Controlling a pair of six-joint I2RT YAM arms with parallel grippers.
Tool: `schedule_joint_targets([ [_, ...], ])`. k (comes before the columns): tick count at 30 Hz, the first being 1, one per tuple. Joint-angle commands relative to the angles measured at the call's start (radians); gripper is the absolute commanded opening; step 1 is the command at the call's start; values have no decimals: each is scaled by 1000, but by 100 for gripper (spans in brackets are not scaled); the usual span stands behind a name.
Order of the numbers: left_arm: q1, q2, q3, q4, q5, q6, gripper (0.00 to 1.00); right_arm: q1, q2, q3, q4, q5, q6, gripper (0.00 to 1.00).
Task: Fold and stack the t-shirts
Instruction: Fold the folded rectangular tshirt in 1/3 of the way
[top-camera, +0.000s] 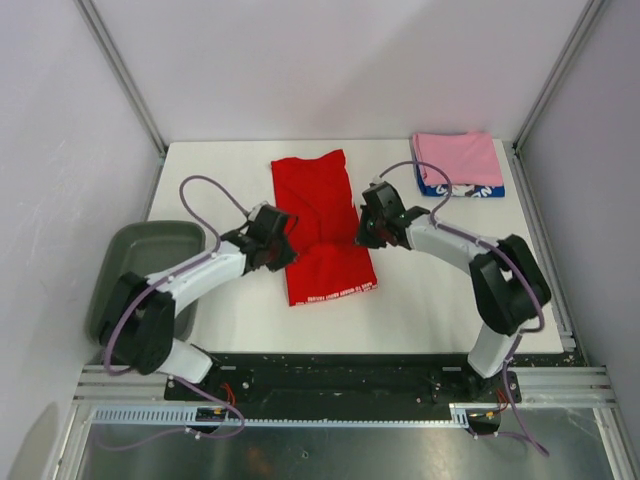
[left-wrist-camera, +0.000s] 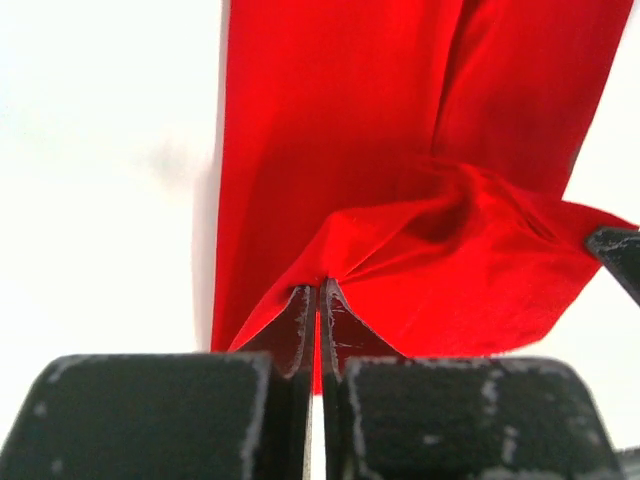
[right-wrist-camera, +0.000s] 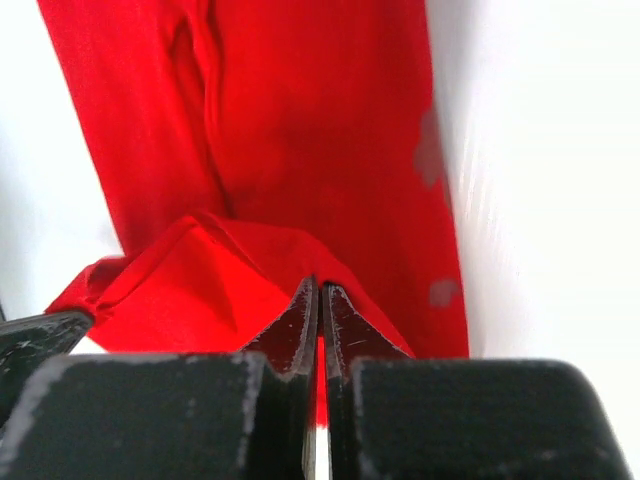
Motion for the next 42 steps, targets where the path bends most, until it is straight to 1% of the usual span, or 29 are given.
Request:
schedule_joint_targets([
  [1, 72, 108, 115, 80, -43, 71, 0, -47, 102, 127, 88, -20, -28, 0],
  [5, 123, 211, 185, 93, -9, 80, 0, -78, 189, 225, 92, -47, -31, 0],
  [11, 162, 242, 230, 101, 10, 85, 0, -95, 244, 312, 70, -51, -43, 0],
  [14, 180, 250, 249, 103, 18, 92, 0, -102, 246, 326, 66, -47, -49, 0],
  [19, 213, 304, 305, 106, 73, 108, 0, -122, 274, 359, 61, -61, -49, 0],
  [30, 264, 416, 383, 106, 113, 129, 0, -151, 338, 415, 53, -76, -49, 0],
  [37, 285, 430, 379, 110, 115, 130, 0, -165, 375, 436, 62, -100, -55, 0],
  [42, 297, 436, 377, 115, 147, 133, 0, -172, 389, 442, 80, -127, -61, 0],
])
